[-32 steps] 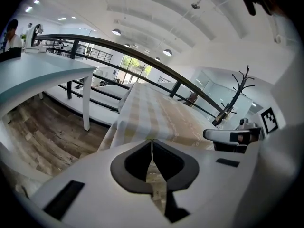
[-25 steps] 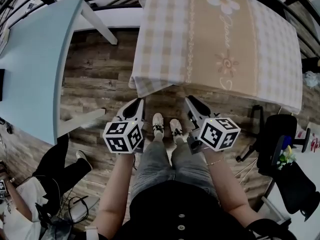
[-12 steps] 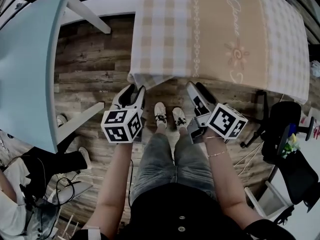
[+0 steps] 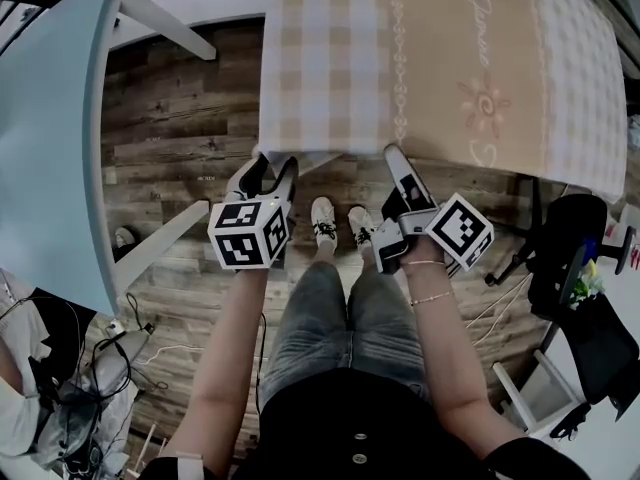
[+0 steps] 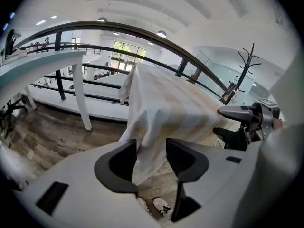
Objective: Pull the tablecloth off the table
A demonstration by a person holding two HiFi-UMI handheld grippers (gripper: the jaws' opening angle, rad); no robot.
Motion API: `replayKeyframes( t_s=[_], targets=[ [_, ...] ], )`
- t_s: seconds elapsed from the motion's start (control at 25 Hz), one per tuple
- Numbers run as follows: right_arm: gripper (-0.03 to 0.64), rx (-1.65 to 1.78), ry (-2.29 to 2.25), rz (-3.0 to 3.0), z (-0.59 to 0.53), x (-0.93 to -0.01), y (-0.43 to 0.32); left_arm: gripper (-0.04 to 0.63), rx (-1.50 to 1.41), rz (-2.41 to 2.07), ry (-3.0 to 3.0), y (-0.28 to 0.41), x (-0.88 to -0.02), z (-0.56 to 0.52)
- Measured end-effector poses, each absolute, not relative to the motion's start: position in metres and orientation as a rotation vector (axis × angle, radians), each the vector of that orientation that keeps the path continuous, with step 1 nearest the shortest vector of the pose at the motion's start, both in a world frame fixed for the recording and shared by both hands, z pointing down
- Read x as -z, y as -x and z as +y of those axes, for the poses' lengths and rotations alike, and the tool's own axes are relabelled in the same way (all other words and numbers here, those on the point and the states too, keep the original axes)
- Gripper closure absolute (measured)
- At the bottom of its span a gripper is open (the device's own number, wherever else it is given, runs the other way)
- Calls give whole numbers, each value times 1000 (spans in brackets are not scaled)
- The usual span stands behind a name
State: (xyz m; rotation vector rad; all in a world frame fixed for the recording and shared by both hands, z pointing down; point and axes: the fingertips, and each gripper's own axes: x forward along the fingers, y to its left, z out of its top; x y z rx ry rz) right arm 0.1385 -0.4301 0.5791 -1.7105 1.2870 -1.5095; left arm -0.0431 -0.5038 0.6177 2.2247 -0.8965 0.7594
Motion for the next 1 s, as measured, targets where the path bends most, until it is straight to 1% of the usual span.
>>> replayKeyframes(
  t_s=[0.08, 0.12, 0.2, 0.4, 0.56, 0.88, 0.96, 1.0],
  targets=[
    [370, 1496, 1687, 1237, -434, -580, -141, 406, -776, -897, -2228, 41, -620, -504],
    [371, 1496, 1682, 1210, -435, -581, -143, 435, -792, -902, -2233, 40, -621, -504],
    [375, 1503, 1693, 1181, -435, -584, -145, 521, -820, -920, -2240, 40, -623, -506],
    [402, 1493, 1690, 1169, -435, -585, -146, 567, -805, -921, -2248, 38, -623, -505],
    [418, 1499, 1679, 1143, -433, -585, -145, 578, -775, -909, -2247, 38, -621, -502],
    [445, 1523, 1675, 1159, -432, -580, -144, 578, -768, -896, -2217, 41, -620, -494],
    [466, 1508, 1688, 1188, -432, -576, -144, 578, -765, -889, -2214, 41, -619, -492],
    [494, 1498, 1701, 1211, -432, -573, -144, 578, -763, -883, -2216, 41, -619, -491]
  ],
)
